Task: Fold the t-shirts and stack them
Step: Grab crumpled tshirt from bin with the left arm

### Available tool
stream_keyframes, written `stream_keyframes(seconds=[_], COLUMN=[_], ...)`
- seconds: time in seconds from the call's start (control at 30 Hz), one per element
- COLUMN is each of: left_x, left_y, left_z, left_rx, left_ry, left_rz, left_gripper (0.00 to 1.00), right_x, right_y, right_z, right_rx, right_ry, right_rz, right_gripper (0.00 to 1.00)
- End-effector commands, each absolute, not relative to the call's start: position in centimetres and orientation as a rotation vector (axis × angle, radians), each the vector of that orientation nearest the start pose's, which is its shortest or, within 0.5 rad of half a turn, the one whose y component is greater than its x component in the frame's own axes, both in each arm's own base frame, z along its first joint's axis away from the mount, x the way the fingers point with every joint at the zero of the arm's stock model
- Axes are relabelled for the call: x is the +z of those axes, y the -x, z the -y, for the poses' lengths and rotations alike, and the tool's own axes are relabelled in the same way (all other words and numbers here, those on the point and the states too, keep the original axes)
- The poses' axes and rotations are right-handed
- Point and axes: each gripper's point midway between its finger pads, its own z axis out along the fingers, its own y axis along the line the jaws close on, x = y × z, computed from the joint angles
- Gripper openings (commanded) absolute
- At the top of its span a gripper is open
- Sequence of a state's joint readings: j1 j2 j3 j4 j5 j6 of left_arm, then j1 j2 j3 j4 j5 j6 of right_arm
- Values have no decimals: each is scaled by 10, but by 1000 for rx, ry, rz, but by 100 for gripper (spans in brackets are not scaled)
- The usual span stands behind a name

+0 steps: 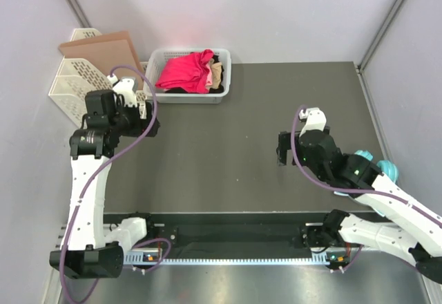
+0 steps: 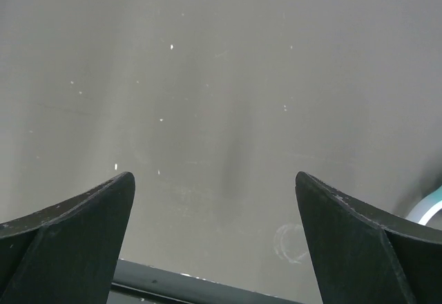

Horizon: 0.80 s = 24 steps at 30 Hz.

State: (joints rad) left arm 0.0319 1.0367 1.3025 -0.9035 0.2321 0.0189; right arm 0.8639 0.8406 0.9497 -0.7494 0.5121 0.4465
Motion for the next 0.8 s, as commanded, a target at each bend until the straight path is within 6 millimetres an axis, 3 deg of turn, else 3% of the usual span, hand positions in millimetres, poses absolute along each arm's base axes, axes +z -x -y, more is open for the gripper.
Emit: stream_keyframes(seconds=[0.0, 0.13, 0.33, 0.43, 0.47, 0.5, 0.57, 0.6, 0.63, 0.77], left_x=[295, 290, 278, 267, 249, 259, 245, 254, 242, 237], left_y=[-299, -327, -400, -438, -450, -461, -478, -487, -496, -522], left_z=[26, 28, 26, 21, 31, 34, 43, 46, 52, 66], left_rx=[-186, -190, -200, -126, -121, -101, -77, -77, -82, -100], left_ry=[-139, -172, -152, -143, -170, -190, -218, -223, -236, -249], left_rz=[-2096, -2084, -2144, -2176, -2218, -2194, -2221, -2197, -2218, -2224], left_gripper=[96, 89, 82, 81, 81, 81, 81, 81, 81, 80], right_x=[232, 217, 206, 204, 203, 200, 201, 198, 199, 192], right_y=[-208, -205, -200, -199, -199, -198, -198, -198, -199, -201], right_z=[-147, -151, -163, -169, -171, -173, -177, -179, -181, -190], right_rx=[266, 257, 255, 259, 260, 259, 272, 271, 282, 278], right_ry=[153, 171, 196, 210, 214, 228, 232, 243, 238, 274], right_rz=[-2100, -2133, -2150, -2151, -2151, -2154, -2144, -2144, -2134, -2131], right_gripper=[100, 100, 100, 100, 100, 100, 100, 100, 100, 100])
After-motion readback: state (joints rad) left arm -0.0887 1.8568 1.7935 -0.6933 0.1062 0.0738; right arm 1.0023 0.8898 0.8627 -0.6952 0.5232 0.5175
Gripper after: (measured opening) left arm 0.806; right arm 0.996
